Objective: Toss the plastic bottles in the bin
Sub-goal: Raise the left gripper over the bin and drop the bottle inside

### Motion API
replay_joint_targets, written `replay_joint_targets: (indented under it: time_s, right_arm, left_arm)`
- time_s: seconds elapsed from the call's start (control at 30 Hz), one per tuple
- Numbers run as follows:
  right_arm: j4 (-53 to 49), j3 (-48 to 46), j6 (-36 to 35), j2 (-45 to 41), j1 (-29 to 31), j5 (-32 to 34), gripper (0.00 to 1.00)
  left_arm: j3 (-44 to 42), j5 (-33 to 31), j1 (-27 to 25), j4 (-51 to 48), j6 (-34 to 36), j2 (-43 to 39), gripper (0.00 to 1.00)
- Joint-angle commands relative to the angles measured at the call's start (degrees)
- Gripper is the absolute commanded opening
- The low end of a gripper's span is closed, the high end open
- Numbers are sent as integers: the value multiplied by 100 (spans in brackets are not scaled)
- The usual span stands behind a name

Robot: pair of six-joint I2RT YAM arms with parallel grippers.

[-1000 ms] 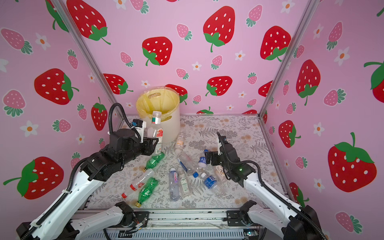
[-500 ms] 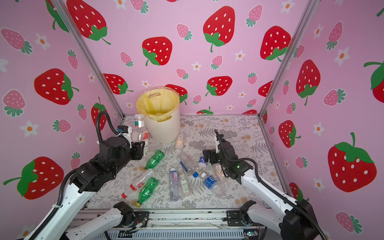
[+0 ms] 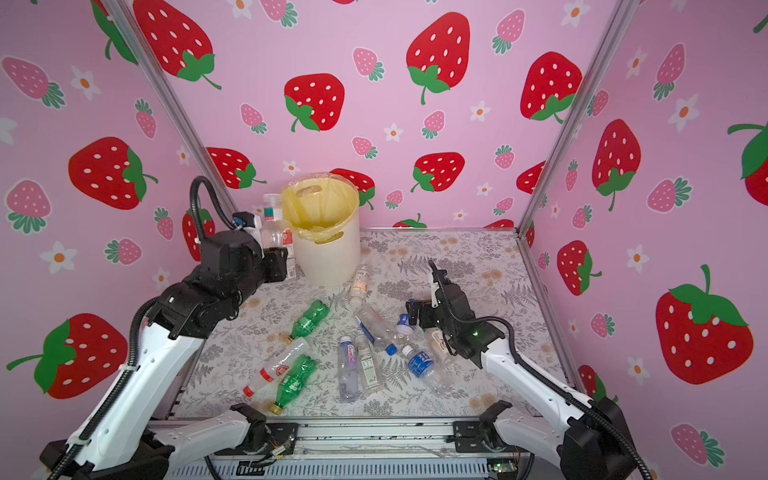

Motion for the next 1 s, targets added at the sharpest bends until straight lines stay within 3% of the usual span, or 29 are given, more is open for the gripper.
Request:
replay_joint_targets:
  time_s: [0.0,0.13,0.2,0.37,0.4,0.67,0.97]
  right_arm:
    - [54,-52,89,-139,-27,-32,99]
    - [30,-18,124,-210,-21,-6,99]
    - [1,17,141,-234,-21,11,99]
    - [-146,128,150,-294,-21,1,99]
    - [-173,132,153,-323,-21,20,99]
    - [-149,-3,221,-356,-21,51,99]
    - [-92,79,146,-69,-21,5,99]
  left_arm:
    - [979,355,360,208,208,614,45]
    - [2019,894,863,374,216,1734,47]
    - [2588,1057,1062,337,224,2506,53]
    - [4378,1554,1362,-471,220,3797,94]
    - [4511,1647,1371,-488,212,3833,99]
    - [4405,2001,1369,-275,143,3200,99]
    - [2760,2393,1366,174,-85,1979,99]
